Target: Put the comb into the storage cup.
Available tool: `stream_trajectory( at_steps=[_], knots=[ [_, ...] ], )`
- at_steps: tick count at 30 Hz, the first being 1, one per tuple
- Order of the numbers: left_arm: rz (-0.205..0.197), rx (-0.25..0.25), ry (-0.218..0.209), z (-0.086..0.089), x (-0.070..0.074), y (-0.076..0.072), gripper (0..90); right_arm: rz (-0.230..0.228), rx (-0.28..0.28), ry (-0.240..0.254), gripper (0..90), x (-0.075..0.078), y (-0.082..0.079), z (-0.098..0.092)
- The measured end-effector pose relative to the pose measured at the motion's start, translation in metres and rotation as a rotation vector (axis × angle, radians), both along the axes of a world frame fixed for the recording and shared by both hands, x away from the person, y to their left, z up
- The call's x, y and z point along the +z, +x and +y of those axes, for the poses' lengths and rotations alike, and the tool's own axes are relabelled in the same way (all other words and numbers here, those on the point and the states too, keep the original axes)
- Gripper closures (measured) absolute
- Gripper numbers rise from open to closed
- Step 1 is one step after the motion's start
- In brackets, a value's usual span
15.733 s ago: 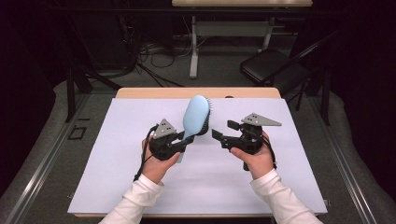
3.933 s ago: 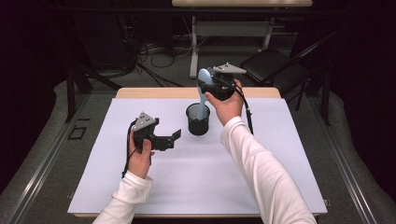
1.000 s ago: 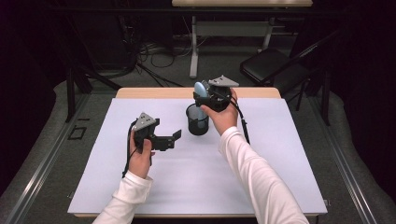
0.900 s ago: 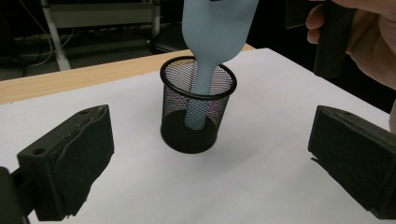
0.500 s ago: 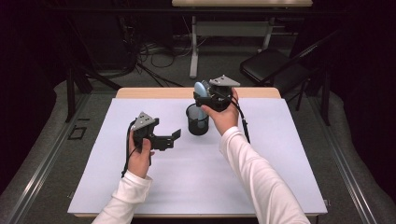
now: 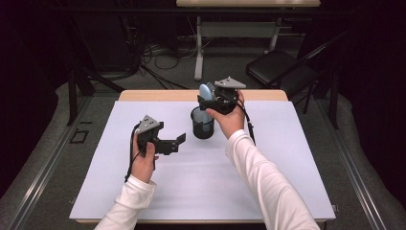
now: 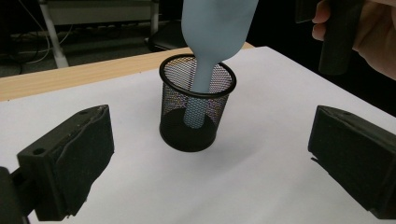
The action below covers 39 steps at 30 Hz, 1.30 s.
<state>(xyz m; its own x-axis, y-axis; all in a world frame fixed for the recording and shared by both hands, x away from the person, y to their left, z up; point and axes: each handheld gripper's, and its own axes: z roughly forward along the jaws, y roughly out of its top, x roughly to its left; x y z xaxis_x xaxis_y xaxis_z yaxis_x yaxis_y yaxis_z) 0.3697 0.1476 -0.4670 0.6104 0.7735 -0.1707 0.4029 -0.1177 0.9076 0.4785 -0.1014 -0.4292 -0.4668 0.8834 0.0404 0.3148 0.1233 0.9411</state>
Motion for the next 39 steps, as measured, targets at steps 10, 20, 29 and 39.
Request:
stream_trajectory(
  at_steps=[10, 20, 29, 39],
  knots=[
    [0.003, -0.003, 0.000, 0.001, 0.000, 0.000, 0.8, 0.010, -0.014, 0.001, 0.0, 0.002, 0.000, 0.001],
    [0.009, -0.005, -0.002, 0.001, 0.000, 0.000, 0.8, 0.014, -0.005, 0.011, 0.0, 0.005, -0.002, 0.000],
    [0.015, 0.000, -0.013, 0.004, 0.001, 0.001, 0.8, 0.018, -0.005, 0.021, 0.0, 0.010, -0.005, -0.005],
    [0.027, -0.023, -0.015, 0.005, 0.003, 0.001, 0.8, 0.024, -0.012, 0.006, 0.0, 0.016, -0.010, -0.008]
  ],
)
